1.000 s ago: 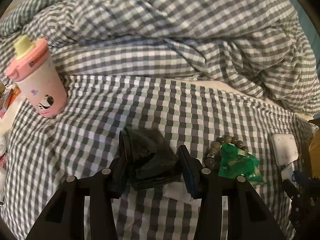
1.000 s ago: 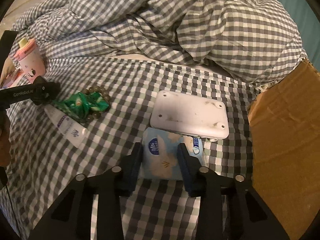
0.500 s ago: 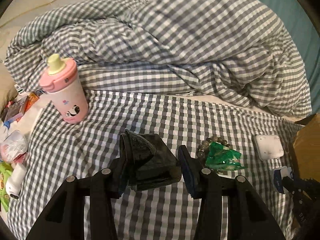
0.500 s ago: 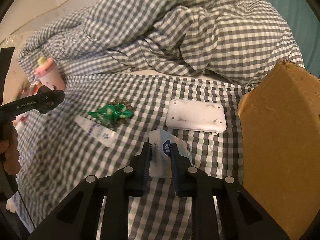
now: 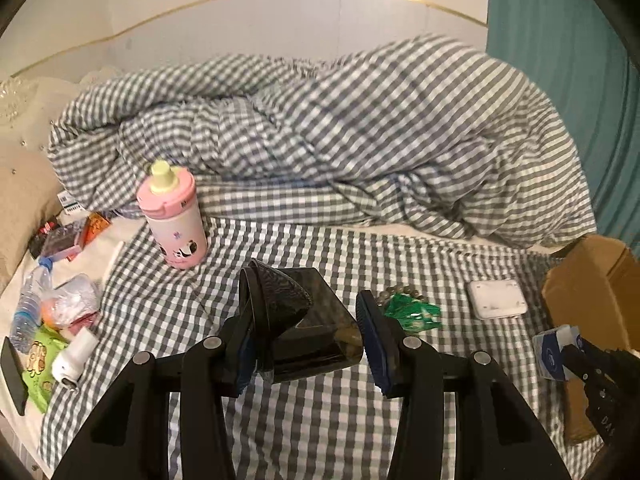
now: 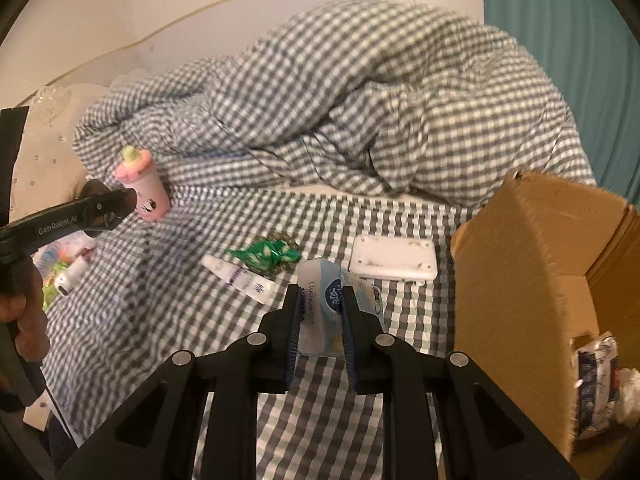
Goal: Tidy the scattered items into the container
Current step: 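Lift the tissue pack and black cup and carry them over the box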
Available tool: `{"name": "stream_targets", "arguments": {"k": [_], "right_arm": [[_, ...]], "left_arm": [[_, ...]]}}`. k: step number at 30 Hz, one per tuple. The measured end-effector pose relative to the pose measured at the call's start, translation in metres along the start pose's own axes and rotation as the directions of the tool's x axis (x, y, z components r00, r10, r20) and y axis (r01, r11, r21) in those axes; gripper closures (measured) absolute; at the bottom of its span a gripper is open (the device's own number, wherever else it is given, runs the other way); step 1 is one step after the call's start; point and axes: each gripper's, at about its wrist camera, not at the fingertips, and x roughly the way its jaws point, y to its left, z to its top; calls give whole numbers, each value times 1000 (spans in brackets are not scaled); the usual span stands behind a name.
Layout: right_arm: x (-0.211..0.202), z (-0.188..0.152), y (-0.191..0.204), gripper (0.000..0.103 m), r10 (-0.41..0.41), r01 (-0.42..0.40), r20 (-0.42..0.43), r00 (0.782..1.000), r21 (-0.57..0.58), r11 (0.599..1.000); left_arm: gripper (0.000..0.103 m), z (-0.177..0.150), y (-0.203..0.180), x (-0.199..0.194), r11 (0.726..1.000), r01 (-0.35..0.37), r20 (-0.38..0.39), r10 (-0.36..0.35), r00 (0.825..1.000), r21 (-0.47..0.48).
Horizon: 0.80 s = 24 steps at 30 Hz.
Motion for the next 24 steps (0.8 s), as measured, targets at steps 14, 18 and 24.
{"name": "stream_targets", "arguments": {"k": [14, 18, 24], "right_arm": [[-77, 9, 16, 85, 10, -8, 111, 994, -24, 1000], [-99, 12, 21, 85, 16, -11, 146, 989, -31, 999], [-133, 12, 27, 85, 21, -12, 199, 980, -44, 999]], "left_arm": [[56, -7, -5, -86, 1000, 11, 98, -11, 995, 0], [56, -11, -4, -116, 1000, 21, 134, -20, 991, -4], [56, -15, -8, -159, 1000, 18, 200, -19, 980, 5]]}}
